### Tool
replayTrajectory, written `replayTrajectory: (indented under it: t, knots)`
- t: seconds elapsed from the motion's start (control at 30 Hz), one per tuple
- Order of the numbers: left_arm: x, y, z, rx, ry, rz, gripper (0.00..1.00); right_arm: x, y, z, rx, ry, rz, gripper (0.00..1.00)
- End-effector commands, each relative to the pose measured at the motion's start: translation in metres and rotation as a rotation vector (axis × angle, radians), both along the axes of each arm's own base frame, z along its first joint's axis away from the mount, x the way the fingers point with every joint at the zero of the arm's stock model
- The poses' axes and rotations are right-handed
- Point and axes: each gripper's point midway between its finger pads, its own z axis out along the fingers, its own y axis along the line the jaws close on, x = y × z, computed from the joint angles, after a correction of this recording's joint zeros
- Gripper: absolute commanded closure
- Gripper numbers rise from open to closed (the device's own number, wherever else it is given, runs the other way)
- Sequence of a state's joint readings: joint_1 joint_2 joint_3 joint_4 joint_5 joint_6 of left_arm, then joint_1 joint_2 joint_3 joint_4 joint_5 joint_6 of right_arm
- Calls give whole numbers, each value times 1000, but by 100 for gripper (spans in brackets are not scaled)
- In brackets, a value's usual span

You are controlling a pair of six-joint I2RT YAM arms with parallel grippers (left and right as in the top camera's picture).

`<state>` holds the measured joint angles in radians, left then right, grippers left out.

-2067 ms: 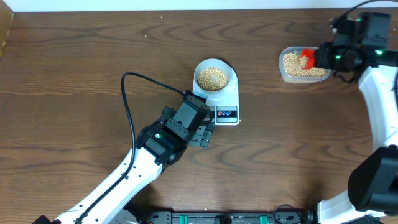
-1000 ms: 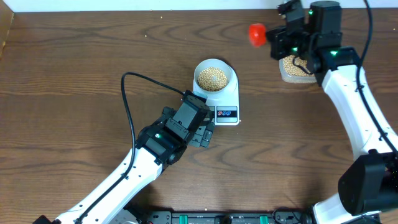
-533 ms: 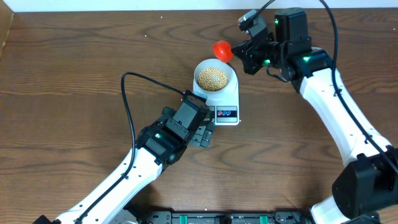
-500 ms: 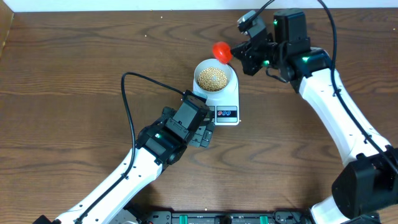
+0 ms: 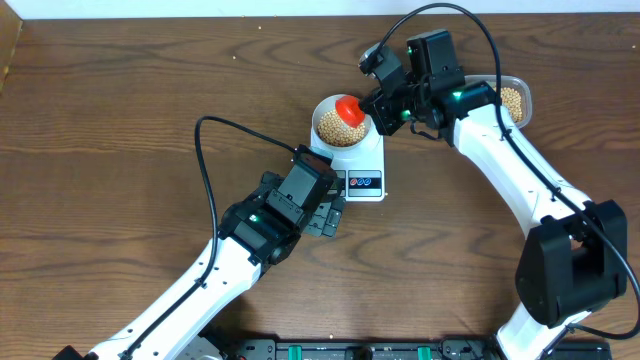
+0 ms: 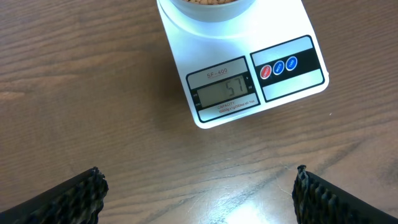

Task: Scoop item into bowl and weigh 50g on scale
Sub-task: 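Tip the red scoop to pour soybeans into the white bowl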

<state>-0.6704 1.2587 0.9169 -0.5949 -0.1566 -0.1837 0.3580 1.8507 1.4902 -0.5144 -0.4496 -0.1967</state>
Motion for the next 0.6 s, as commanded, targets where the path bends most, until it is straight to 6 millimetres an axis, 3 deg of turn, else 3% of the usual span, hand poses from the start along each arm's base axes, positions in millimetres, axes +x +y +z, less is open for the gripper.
replayTrajectory:
  t: [0.0, 0.37, 0.57]
  knots:
    - [1, 1, 1, 1, -6, 9, 2, 5, 1, -6, -36, -16, 3, 99]
    - [1, 1, 1, 1, -6, 9, 2, 8, -1, -26, -67, 10, -3, 99]
    - [1, 1, 1, 1, -6, 9, 2, 9, 0, -27, -66, 7, -3, 99]
